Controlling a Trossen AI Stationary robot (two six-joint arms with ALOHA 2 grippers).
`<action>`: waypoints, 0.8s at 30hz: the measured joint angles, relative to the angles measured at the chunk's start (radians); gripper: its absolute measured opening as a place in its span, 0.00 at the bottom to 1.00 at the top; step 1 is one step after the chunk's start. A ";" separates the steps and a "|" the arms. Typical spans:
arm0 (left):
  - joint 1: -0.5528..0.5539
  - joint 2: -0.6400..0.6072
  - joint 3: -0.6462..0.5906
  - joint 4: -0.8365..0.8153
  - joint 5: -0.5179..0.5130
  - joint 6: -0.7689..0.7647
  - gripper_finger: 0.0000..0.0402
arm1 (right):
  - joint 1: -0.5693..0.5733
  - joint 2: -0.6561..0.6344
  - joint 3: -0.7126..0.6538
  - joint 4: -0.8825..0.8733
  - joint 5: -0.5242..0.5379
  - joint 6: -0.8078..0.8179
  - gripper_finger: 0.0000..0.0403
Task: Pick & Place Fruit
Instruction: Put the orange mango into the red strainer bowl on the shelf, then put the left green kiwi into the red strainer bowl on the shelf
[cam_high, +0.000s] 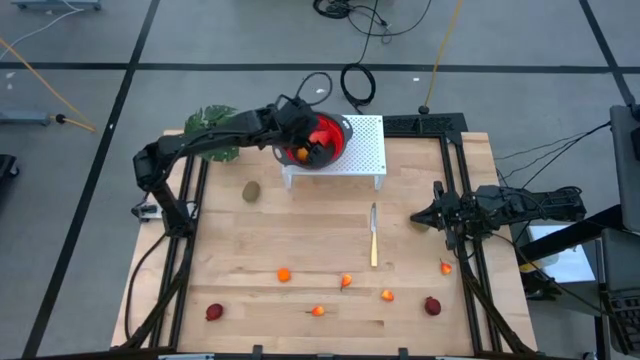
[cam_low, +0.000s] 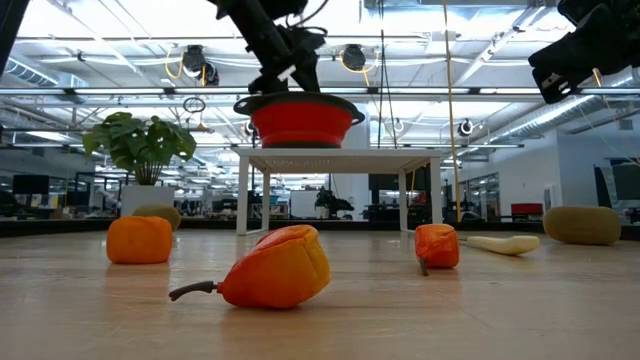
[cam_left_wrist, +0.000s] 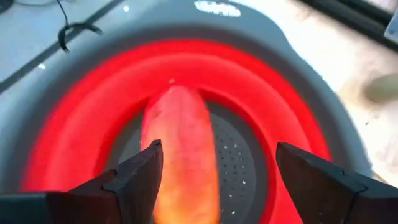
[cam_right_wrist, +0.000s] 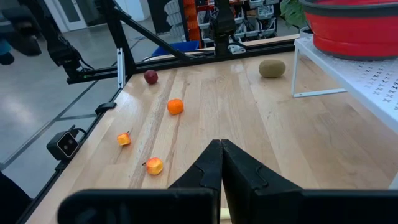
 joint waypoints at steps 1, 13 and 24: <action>0.000 -0.012 0.000 0.005 -0.001 0.001 0.75 | 0.000 0.000 0.000 0.000 0.000 0.000 0.00; -0.061 -0.198 0.000 -0.016 -0.008 -0.030 0.58 | 0.000 0.000 0.000 0.000 0.000 0.000 0.00; -0.203 -0.288 0.000 -0.168 -0.008 -0.191 0.28 | 0.000 0.000 0.000 0.000 0.000 -0.007 0.00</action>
